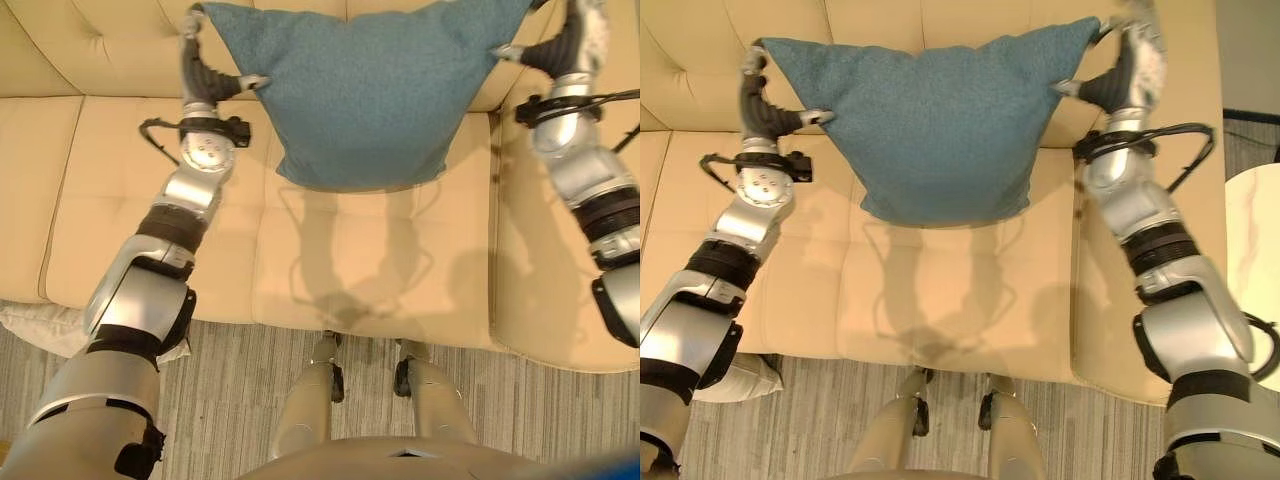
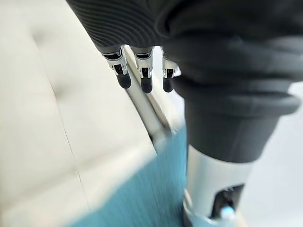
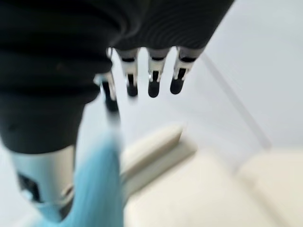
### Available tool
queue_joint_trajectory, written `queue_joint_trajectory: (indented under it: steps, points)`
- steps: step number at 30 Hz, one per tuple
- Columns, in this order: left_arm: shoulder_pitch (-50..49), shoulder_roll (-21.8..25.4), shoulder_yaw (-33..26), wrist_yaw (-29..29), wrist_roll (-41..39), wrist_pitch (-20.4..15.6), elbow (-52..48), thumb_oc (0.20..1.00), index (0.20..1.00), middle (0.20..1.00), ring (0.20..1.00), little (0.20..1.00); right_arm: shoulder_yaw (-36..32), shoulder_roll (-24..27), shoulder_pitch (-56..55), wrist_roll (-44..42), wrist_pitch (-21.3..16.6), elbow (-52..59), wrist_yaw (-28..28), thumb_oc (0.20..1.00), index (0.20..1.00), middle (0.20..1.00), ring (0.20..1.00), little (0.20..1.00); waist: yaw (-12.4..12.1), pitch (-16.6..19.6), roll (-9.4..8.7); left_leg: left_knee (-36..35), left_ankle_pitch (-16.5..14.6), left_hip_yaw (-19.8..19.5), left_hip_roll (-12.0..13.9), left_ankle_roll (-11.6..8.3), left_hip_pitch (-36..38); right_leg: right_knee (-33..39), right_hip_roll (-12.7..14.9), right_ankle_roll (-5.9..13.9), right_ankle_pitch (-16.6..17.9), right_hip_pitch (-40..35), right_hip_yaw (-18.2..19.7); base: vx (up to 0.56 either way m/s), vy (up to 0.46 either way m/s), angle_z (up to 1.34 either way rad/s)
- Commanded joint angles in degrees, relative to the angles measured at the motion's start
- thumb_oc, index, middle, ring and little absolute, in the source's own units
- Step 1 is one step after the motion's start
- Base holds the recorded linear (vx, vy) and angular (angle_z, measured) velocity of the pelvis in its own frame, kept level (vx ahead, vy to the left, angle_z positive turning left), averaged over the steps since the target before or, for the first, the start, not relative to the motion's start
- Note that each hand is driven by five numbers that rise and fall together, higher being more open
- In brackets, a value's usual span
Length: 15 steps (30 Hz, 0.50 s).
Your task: Pick up all the scattered cushions and arrange them neatly on the sofa.
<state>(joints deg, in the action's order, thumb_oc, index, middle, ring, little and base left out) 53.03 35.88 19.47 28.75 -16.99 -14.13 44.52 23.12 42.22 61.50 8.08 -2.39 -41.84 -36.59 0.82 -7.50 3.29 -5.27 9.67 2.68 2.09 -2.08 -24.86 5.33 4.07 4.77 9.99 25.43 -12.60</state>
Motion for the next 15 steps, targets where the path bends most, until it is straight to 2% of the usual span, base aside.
queue_joint_trajectory:
  steps: [1, 4, 7, 9, 12, 15]
  points:
    - [0.09, 0.54, -0.73, -0.14, -2.69, -2.82, 0.58, 1.000, 1.000, 1.000, 1.000, 1.000, -1.15, -1.15, -2.00, 0.14, 0.28, 0.77, -1.80, 1.000, 1.000, 1.000, 1.000, 1.000, -1.17, 6.62, -2.55, 0.27, -3.06, 0.50, -0.88, -5.25, 0.21, -0.33, 1.51, 6.55, -2.43, 1.01, 0.37, 0.04, -0.028, 0.02]
    - [-3.00, 0.51, -3.72, -0.42, -5.29, -3.71, -1.16, 1.000, 1.000, 1.000, 1.000, 1.000, -2.71, 0.65, -4.68, 0.36, 0.98, 1.05, -1.39, 1.000, 1.000, 1.000, 1.000, 1.000, -1.24, 7.51, -2.91, 0.27, -3.19, 0.47, -0.77, -5.32, 0.58, -0.33, 1.57, 6.52, -2.56, 0.46, 0.10, 0.01, -0.011, 0.00]
    - [-6.29, 0.95, -5.47, -0.23, -3.83, -4.12, -5.49, 1.000, 1.000, 1.000, 1.000, 1.000, -4.99, 0.84, -8.35, 0.93, 0.84, 3.89, -1.07, 1.000, 1.000, 1.000, 1.000, 1.000, -1.36, 7.94, -3.07, 0.27, -3.37, 0.42, -0.58, -5.36, 1.20, -0.33, 1.50, 6.44, -2.76, -0.07, -0.02, 0.00, 0.000, 0.00]
    - [-12.57, -0.06, -8.18, -0.74, -1.84, -4.65, -10.84, 1.000, 1.000, 1.000, 1.000, 1.000, -8.39, 0.77, -14.77, 2.35, -0.04, 9.13, 0.30, 1.000, 1.000, 1.000, 1.000, 1.000, -1.41, 8.62, -3.32, 0.27, -3.37, 0.57, -0.43, -5.32, 2.02, -0.33, 1.66, 6.29, -2.98, -1.00, -0.08, 0.04, -0.011, 0.01]
    - [-20.69, -2.39, -10.72, -1.58, 0.73, -4.41, -17.67, 1.000, 1.000, 1.000, 1.000, 1.000, -12.47, -0.87, -24.35, 3.80, -0.96, 15.34, 2.97, 1.000, 1.000, 1.000, 1.000, 1.000, -1.58, 9.08, -3.52, 0.27, -3.86, 0.65, -0.03, -5.30, 4.00, -0.33, 1.88, 6.14, -3.75, -3.25, -0.39, 0.07, -0.023, 0.02]
    - [-30.70, -5.81, -13.25, -3.94, 2.51, -4.00, -24.48, 1.000, 1.000, 1.000, 1.000, 1.000, -16.90, -4.99, -35.79, 4.23, -2.58, 20.70, 6.39, 1.000, 1.000, 1.000, 1.000, 1.000, -1.88, 9.04, -3.65, 0.27, -4.40, 0.70, 0.24, -5.13, 6.62, -0.33, 2.22, 5.91, -4.70, -6.37, -0.76, 0.07, -0.025, 0.09]
